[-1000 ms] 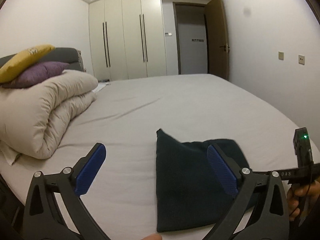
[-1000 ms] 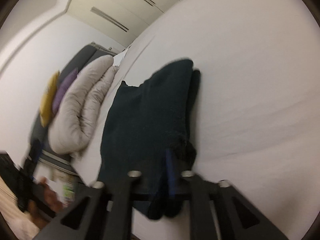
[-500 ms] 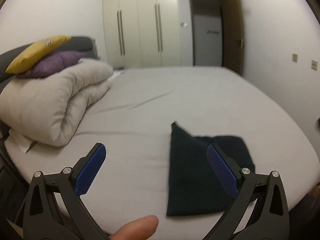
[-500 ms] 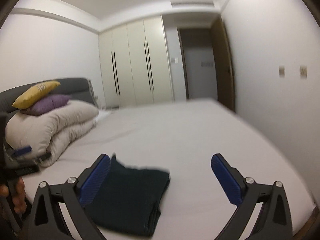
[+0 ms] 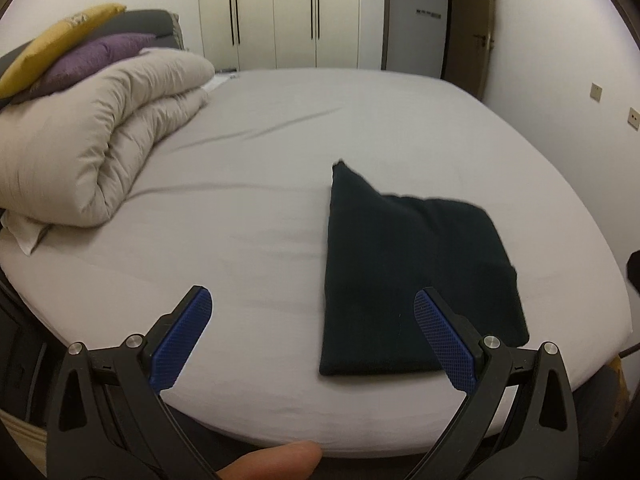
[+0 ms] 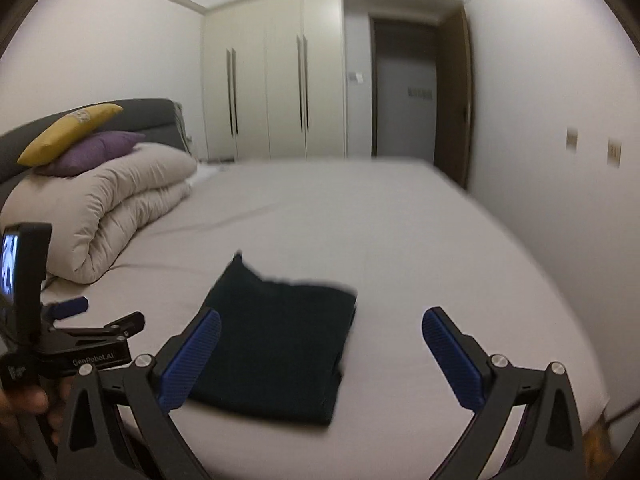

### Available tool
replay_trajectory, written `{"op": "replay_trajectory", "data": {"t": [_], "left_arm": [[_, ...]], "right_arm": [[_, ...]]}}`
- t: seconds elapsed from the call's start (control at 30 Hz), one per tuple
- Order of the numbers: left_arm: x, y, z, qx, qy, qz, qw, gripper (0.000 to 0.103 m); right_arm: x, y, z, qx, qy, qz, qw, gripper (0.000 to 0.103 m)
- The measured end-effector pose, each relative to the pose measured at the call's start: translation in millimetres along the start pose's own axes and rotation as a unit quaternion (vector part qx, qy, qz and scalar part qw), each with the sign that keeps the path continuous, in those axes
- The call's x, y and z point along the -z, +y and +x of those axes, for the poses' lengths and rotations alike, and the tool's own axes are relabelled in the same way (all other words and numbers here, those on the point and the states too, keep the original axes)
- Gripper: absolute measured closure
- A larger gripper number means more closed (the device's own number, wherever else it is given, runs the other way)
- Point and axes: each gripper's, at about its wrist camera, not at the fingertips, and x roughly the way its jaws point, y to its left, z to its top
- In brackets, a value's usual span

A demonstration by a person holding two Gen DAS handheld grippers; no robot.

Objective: Fold small clothes

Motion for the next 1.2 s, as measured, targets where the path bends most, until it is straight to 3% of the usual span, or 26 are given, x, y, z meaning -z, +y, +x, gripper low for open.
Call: {"op": "replay_trajectory", "data": {"t": [0.17,0.27,0.77,1.2], "left_arm": [[11,-2,21,0.004,0.031,0.001,0.9995,0.0],[15,-3,27,0.002,0.035,0.002,0.9994,0.0],[20,-6,34,0.007,0.037,0.005,0.9993,0.0],[19,-5,38,0.01,0.041,0.002,0.9991,0.0]], "right_arm": [[15,-9,27,0.002,0.065,0.047,0.997,0.0],[23,-6,32,0.004,0.078,0.055,0.995,0.0],[33,12,34,0.015,0.085,0.002,0.996,0.0],[34,12,37,0.016,0.089,0.0,0.996,0.0]]}}
